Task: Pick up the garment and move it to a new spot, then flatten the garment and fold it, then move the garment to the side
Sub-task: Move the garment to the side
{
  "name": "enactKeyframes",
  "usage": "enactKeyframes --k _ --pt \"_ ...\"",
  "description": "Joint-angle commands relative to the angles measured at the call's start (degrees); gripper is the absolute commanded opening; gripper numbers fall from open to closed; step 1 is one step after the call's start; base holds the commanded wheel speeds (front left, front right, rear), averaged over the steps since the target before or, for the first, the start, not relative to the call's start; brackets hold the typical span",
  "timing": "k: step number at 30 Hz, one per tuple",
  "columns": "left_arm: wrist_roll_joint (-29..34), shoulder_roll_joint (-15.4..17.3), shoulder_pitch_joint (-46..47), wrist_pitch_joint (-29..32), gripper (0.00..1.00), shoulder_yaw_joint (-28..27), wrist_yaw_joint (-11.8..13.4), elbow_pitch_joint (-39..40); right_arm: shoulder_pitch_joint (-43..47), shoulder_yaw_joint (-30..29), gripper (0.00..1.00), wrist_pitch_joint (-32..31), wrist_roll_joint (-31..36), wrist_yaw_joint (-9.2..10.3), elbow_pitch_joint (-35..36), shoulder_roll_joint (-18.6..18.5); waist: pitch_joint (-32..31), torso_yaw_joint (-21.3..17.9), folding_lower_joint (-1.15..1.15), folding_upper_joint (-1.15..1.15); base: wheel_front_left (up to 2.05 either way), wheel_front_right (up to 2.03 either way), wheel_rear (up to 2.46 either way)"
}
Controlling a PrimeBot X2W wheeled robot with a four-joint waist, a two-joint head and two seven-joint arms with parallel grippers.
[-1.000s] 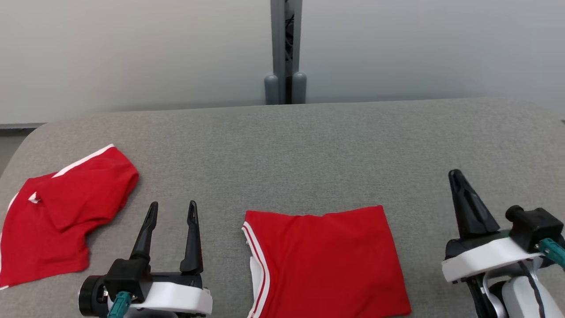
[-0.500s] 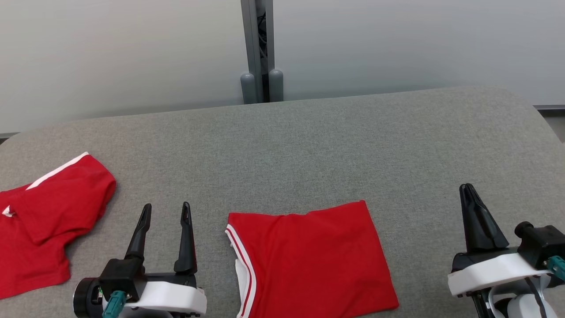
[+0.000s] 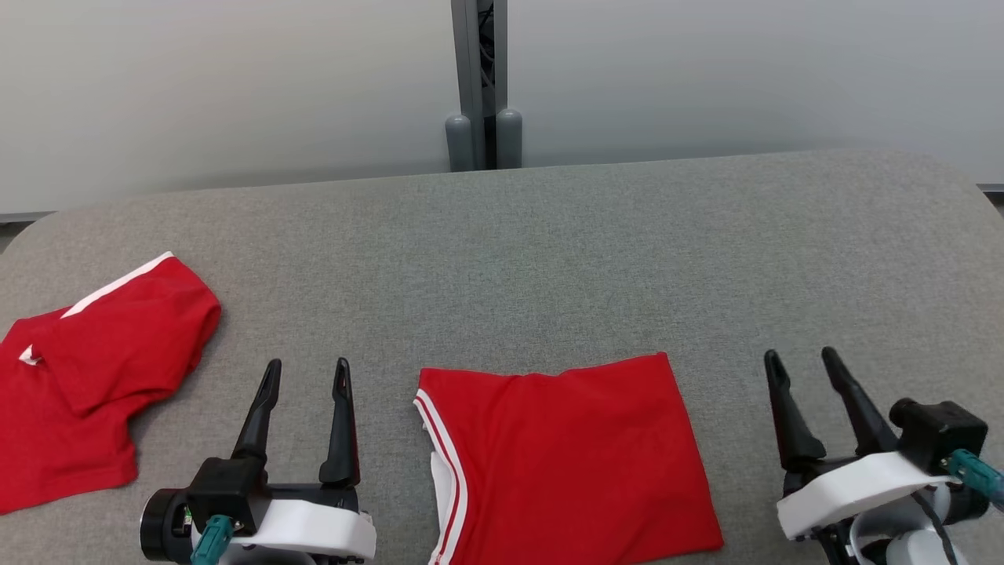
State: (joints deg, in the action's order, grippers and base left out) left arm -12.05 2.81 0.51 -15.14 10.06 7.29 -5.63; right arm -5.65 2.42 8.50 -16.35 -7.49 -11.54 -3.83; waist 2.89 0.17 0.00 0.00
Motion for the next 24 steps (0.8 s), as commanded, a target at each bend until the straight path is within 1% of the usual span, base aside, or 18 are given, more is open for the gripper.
enactKeyframes --k 1,5,11,18,24 --pt "0.26 0.22 1.12 -0.01 1.0 0.03 -0.01 0.11 0.24 0.63 1.0 -0.77 -0.92 -0.01 -0.37 -0.37 0.42 0.35 0.0 0.0 0.0 0.0 0.0" --pt "0.47 0.21 1.48 -0.01 1.0 0.79 0.1 -0.12 0.43 3.83 1.0 -4.17 -5.31 -0.01 -2.79 -1.49 1.5 1.17 0.0 0.0 0.0 0.0 0.0" --pt "0.56 0.21 2.3 -0.01 1.0 1.69 0.26 -0.27 -0.12 6.8 1.0 -7.93 -10.68 -0.01 -6.9 -1.35 3.15 2.62 0.0 0.0 0.0 0.0 0.0" --pt "0.8 0.23 3.15 -0.01 1.0 2.54 0.35 -0.51 -1.67 8.55 1.0 -9.4 -14.58 -0.01 -10.7 -1.18 4.68 4.41 0.0 0.0 0.0 0.0 0.0" --pt "0.87 0.2 3.86 -0.01 1.0 2.86 0.33 -0.48 -3.63 8.82 1.0 -8.87 -15.27 -0.01 -14.66 -1.31 5.46 5.57 0.0 0.0 0.0 0.0 0.0"
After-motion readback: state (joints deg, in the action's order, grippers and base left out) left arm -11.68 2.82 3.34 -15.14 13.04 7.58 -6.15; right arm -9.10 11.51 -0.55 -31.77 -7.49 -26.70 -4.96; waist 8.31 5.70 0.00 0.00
